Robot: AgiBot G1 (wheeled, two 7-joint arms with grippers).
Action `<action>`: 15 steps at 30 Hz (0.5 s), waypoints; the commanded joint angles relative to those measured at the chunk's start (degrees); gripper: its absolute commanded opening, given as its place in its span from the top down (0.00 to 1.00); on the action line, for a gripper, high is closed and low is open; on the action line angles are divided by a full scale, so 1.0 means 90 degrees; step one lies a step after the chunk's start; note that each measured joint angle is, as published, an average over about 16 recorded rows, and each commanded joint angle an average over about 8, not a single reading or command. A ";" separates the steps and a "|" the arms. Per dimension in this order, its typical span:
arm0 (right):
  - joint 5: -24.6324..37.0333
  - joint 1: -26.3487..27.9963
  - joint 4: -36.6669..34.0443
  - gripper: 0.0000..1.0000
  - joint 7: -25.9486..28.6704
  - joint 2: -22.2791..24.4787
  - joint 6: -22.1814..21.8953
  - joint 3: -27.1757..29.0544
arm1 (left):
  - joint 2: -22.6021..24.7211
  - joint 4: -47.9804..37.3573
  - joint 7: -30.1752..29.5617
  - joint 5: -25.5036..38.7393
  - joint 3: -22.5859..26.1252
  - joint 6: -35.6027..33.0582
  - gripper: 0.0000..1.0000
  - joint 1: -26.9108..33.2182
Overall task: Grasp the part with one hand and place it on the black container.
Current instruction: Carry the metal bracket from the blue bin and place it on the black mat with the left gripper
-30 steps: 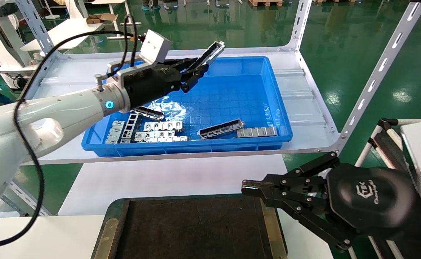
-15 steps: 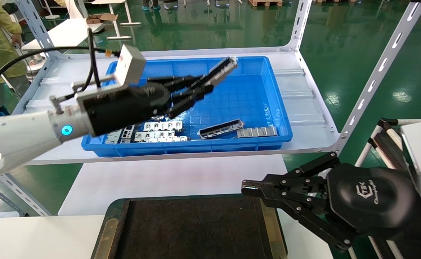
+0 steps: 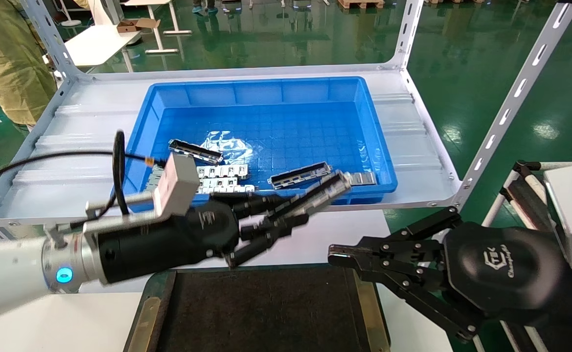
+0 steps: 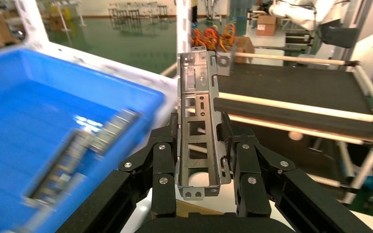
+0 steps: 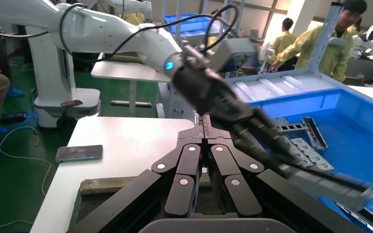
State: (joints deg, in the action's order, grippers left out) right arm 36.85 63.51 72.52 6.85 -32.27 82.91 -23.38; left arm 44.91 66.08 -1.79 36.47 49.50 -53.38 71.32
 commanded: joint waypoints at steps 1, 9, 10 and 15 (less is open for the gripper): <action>0.0000 0.0000 0.0000 1.00 0.0000 0.0000 0.0000 0.0000 | -0.0213 0.0536 -0.0147 0.0002 0.0047 0.0239 1.00 -0.0268; 0.0000 0.0000 0.0000 1.00 0.0000 0.0000 0.0000 0.0000 | -0.0452 0.1238 -0.0318 0.0193 0.0376 0.1187 1.00 -0.1234; 0.0000 0.0000 0.0000 1.00 0.0000 0.0000 0.0000 0.0000 | -0.0439 0.1246 -0.0316 0.0206 0.0407 0.1292 1.00 -0.1338; 0.0000 0.0000 0.0000 1.00 0.0000 0.0000 0.0000 -0.0001 | -0.0284 0.1263 -0.0304 0.0230 0.0512 0.2005 1.00 -0.1865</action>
State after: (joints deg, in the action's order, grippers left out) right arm 36.84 63.51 72.52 6.85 -32.27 82.91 -23.38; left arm 42.74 77.41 -4.64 38.52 54.00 -34.61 54.65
